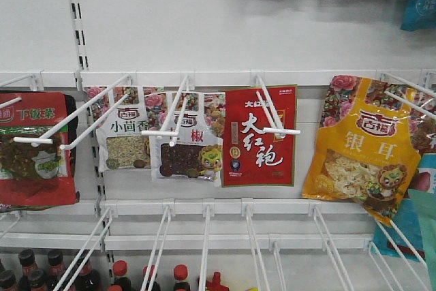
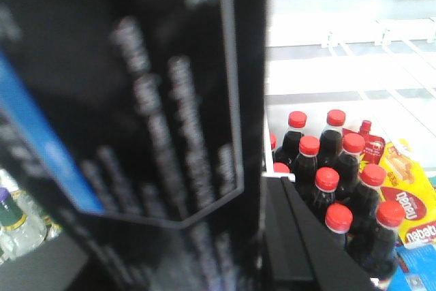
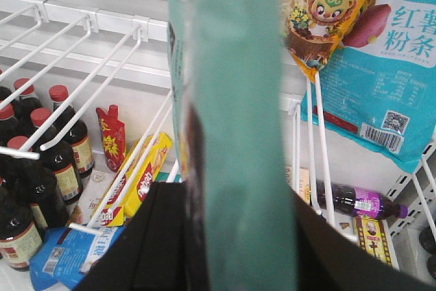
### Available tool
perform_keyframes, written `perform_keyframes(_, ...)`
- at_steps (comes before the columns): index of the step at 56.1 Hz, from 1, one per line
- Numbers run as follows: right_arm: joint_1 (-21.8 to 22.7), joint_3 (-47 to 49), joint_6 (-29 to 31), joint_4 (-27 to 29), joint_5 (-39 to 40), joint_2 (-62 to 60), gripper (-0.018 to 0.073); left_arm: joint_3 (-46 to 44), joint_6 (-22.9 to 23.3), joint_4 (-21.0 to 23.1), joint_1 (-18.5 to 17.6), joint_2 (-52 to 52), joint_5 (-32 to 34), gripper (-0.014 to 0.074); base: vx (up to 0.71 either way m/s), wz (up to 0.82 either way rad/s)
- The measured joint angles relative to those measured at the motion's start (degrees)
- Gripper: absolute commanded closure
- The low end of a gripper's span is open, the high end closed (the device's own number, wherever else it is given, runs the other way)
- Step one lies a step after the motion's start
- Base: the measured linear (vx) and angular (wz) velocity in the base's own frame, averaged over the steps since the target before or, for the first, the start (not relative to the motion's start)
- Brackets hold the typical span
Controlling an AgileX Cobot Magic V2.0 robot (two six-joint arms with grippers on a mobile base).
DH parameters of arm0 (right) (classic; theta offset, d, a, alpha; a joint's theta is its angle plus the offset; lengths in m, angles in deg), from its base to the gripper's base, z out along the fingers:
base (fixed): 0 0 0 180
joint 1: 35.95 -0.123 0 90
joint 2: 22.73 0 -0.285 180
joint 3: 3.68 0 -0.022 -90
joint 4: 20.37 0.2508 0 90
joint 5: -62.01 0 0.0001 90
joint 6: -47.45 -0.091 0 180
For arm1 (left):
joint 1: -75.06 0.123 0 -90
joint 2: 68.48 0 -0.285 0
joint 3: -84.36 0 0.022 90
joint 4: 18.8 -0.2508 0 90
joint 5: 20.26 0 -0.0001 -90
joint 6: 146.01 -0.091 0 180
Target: Pick snacks and fruit into basket
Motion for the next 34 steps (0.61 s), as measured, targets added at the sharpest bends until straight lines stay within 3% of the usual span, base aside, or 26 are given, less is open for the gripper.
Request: perform_keyframes(34, 0.0, 0.0, 0.0, 0.0, 0.3, 0.0, 0.0568, 0.0, 0.0, 0.0, 0.0, 0.0, 0.0, 0.0398, -0.19, 0.02)
